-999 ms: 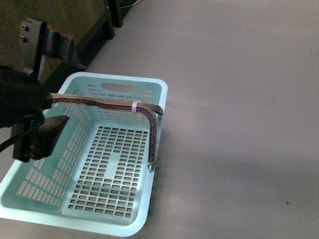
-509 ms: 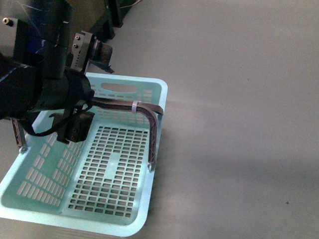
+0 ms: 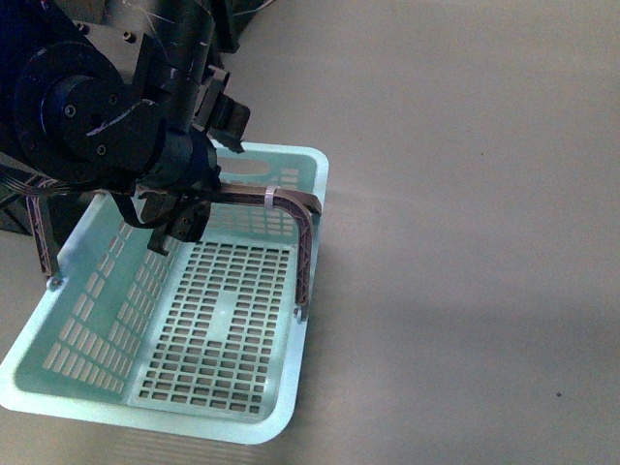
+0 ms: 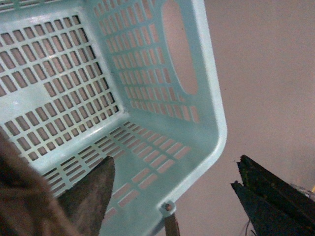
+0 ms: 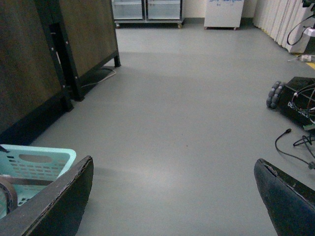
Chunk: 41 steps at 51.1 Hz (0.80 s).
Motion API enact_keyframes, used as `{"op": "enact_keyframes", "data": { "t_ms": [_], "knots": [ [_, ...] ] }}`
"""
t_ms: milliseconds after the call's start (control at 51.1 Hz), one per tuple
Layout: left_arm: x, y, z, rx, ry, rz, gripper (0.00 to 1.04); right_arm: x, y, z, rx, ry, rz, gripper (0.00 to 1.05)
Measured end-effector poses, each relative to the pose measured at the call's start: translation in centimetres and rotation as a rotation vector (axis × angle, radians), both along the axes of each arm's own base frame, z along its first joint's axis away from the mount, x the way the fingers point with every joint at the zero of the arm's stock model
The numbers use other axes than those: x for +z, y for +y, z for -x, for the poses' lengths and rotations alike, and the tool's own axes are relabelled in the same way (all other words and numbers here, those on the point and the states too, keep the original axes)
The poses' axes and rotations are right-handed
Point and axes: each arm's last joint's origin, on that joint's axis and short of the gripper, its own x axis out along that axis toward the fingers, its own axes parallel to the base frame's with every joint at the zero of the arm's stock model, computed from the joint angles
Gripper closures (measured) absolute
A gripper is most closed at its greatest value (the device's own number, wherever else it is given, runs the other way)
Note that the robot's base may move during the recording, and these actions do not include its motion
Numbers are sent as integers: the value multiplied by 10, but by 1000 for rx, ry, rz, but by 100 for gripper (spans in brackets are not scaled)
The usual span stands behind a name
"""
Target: Pick lemon and mango into basket
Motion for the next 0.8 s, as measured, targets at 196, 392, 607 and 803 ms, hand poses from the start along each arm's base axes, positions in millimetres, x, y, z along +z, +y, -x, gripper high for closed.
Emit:
{"op": "enact_keyframes", "data": {
  "t_ms": [196,392,607,803],
  "knots": [
    [-1,0,0,26,18,17,59,0,0,0,0,0,0,9],
    [2,3,8,25,16,46,77,0,0,0,0,0,0,9],
    [25,8,25,43,-10,79,97,0,0,0,0,0,0,9],
    [81,14,45,46,-116,151,98,0,0,0,0,0,0,9]
  ]
}}
